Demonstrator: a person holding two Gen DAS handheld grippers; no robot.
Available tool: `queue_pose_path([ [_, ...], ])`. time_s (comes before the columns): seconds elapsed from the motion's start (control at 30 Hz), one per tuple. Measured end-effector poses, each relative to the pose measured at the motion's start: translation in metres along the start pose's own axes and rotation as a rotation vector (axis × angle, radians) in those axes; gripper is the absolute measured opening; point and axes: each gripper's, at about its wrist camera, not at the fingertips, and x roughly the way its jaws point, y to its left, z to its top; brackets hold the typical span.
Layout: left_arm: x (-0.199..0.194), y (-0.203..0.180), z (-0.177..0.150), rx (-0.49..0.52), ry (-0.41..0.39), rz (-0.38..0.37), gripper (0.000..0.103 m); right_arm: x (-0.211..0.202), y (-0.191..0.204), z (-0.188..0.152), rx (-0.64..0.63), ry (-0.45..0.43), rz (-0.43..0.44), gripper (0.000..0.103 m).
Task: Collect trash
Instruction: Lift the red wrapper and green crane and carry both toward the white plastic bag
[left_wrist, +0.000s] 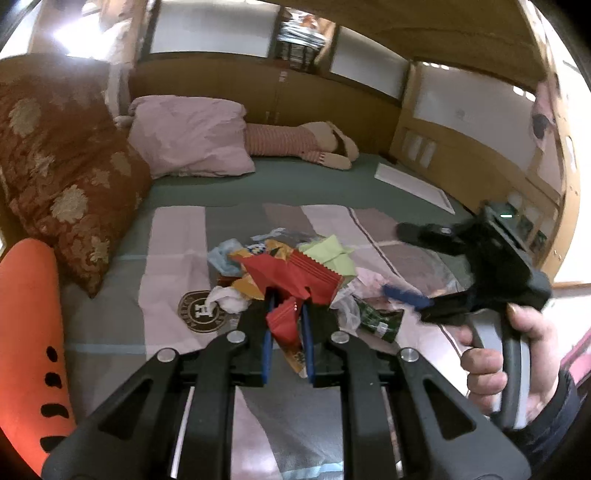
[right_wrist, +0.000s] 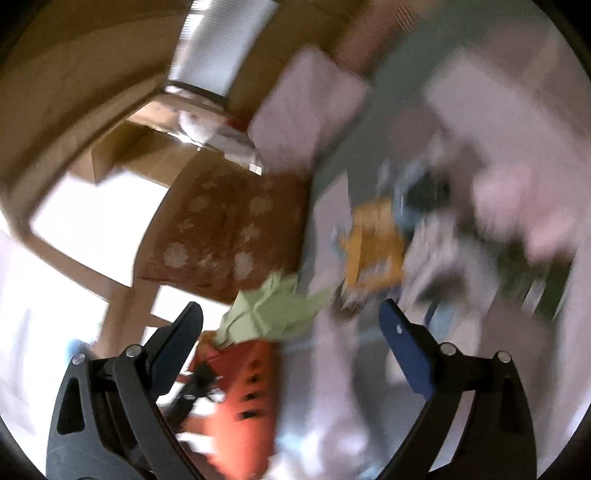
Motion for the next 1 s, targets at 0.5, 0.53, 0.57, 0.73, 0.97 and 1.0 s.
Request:
queue_pose_path([
  [0.5,0.010,-0.044,-0.017,0.133,0.043,-0.076,0.016,-0.029,0.009,0.002,-0.018,-0.030,0.111,0.035],
  [0.53,0.011,-0.043,-0.018,0.128,0.054,-0.064,0.016,-0.035,0.010,0.003,-0.040,-0.057,0.097,0.035],
  [0.57,0.012,-0.042,-0.019,0.121,0.063,-0.056,0.016,-0.045,0.016,0.005,-0.086,-0.099,0.066,0.035],
  [0.73,0.015,-0.021,-0.019,0.012,0.089,0.008,0.016,-0.076,0.059,0.000,-0.386,-0.230,-0.188,0.035],
  [0.97,0.002,-0.021,-0.014,-0.038,0.034,0.067,0.015,-0.073,0.081,-0.038,-0.671,-0.223,-0.466,0.035],
  [1.0,0.001,-0.023,-0.013,-0.036,0.030,0.075,0.016,-0.073,0.084,-0.048,-0.702,-0.223,-0.496,0.035],
])
